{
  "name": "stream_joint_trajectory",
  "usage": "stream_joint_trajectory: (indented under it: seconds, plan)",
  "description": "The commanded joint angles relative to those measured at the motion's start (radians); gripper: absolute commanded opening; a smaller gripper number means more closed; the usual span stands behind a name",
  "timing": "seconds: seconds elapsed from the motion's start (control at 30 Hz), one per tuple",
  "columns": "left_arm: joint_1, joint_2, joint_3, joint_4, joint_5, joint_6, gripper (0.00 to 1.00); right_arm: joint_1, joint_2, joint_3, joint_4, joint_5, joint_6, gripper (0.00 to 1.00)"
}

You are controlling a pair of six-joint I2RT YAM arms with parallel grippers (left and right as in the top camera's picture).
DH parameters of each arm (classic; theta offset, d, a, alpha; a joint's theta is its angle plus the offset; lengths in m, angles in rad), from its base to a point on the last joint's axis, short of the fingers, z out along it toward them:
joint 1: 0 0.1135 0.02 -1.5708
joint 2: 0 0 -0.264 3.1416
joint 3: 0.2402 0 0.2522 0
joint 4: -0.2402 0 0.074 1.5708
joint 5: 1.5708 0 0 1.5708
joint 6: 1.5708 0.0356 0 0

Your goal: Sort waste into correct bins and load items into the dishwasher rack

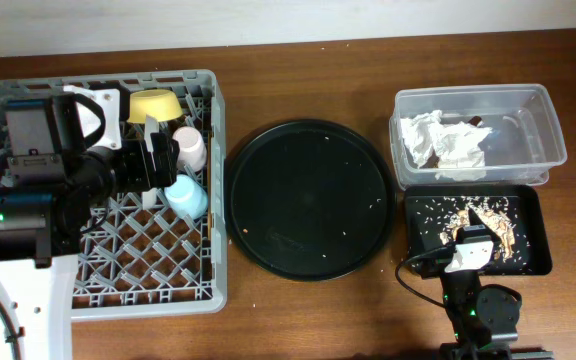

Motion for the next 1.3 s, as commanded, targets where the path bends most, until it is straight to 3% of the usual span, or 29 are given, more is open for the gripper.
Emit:
stream_joint_trajectory:
  seconds: [0.0, 0.3, 0.4, 0.5, 0.7, 0.77, 0.83, 1.0, 1.03, 1.13, 1.27]
  plan:
    - [-0.003, -0.001, 0.007, 0.002, -0.007, -0.01, 0.99, -0.008, -0.01, -0.007, -0.002, 0.005, 0.001, 0.99]
    - [-0.003, -0.001, 0.007, 0.002, -0.008, -0.01, 0.99, -0.008, -0.01, -0.007, -0.002, 0.005, 0.001, 0.99]
    - [-0.006, -0.09, -0.002, 0.002, -0.008, -0.01, 0.99, -0.008, -0.01, -0.007, -0.002, 0.005, 0.001, 0.99]
    - [-0.006, -0.324, -0.111, -0.013, -0.023, -0.009, 0.99, -0.008, -0.01, -0.007, -0.002, 0.005, 0.001, 0.99]
    - [-0.006, -0.988, -0.659, 0.035, -0.027, -0.009, 0.99, -0.008, -0.01, -0.007, -0.002, 0.005, 0.001, 0.99]
    - [-0.006, -1.148, -0.797, 0.164, -0.059, -0.009, 0.99, -0.008, -0.01, -0.007, -0.002, 0.005, 0.001, 0.99]
    - [-0.006, -1.285, -0.959, 0.449, -0.093, -0.009, 0.99, -0.008, -0.01, -0.007, -0.002, 0.005, 0.001, 0.99]
    - [-0.013, -1.278, -1.296, 1.299, -0.087, -0.006, 1.0, -0.008, -0.01, -0.007, -0.002, 0.005, 0.001, 0.99]
    - [-0.013, -1.278, -1.361, 1.403, -0.092, -0.006, 0.99, -0.008, -0.01, -0.007, -0.002, 0.005, 0.001, 0.99]
    - [-0.013, -1.284, -1.508, 1.467, -0.093, -0.006, 0.99, -0.008, -0.01, -0.007, -0.002, 0.005, 0.001, 0.99]
    - [-0.013, -1.284, -1.591, 1.326, -0.168, -0.006, 0.99, -0.008, -0.01, -0.007, -0.002, 0.005, 0.001, 0.98]
